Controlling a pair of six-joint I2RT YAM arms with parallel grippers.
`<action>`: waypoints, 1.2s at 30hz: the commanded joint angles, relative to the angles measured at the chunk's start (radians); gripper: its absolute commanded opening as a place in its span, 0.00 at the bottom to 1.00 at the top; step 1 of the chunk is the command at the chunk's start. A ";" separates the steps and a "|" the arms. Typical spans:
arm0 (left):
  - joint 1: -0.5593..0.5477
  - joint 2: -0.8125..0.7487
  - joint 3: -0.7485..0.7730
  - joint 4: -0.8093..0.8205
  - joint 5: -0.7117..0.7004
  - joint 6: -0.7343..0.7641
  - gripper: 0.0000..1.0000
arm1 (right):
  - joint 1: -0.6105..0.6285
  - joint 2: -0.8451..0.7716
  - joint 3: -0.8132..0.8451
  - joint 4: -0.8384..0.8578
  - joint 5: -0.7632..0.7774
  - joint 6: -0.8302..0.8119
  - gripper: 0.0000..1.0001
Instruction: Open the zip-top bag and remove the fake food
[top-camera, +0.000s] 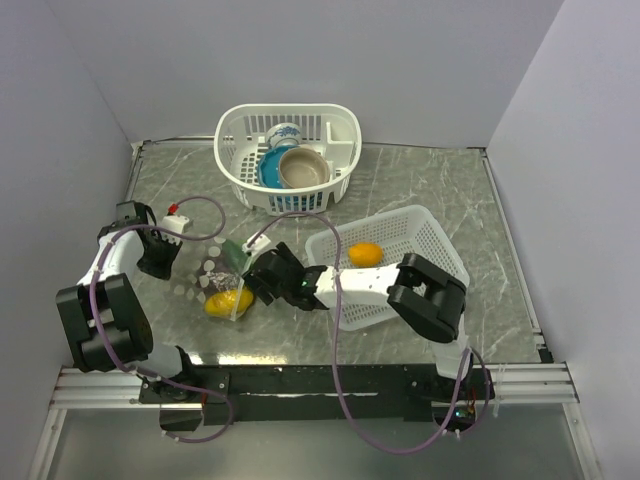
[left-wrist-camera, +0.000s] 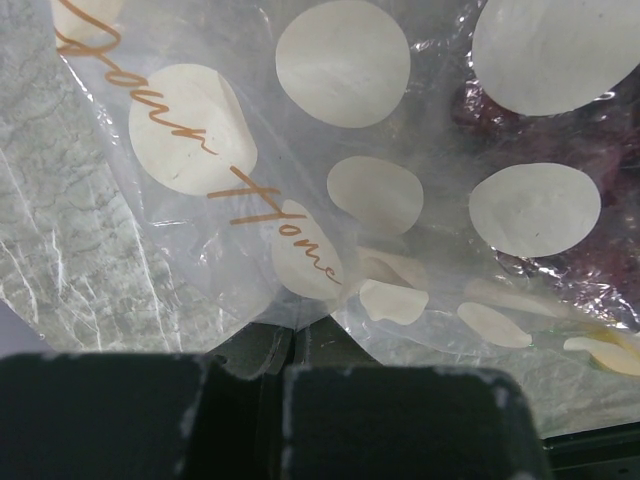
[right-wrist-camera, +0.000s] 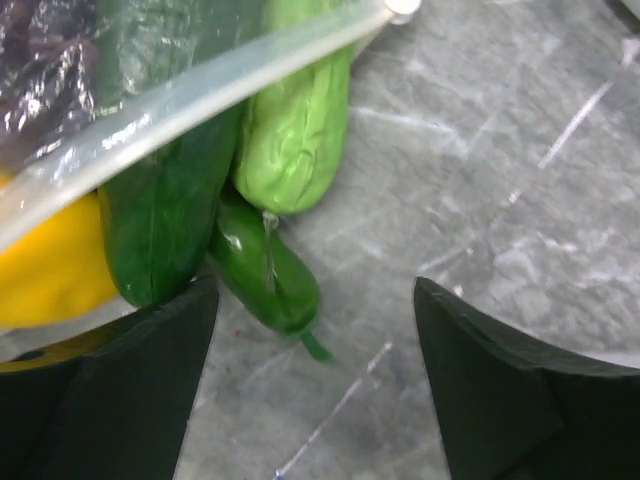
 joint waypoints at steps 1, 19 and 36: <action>-0.004 0.001 0.018 0.016 0.002 0.001 0.01 | 0.008 0.038 0.040 0.033 -0.084 0.011 0.82; -0.004 -0.053 -0.012 0.022 -0.018 0.003 0.01 | 0.008 -0.161 -0.099 -0.015 -0.006 0.112 0.36; -0.001 -0.068 0.006 -0.006 0.008 0.000 0.01 | -0.156 -0.738 -0.406 -0.469 0.366 0.535 0.24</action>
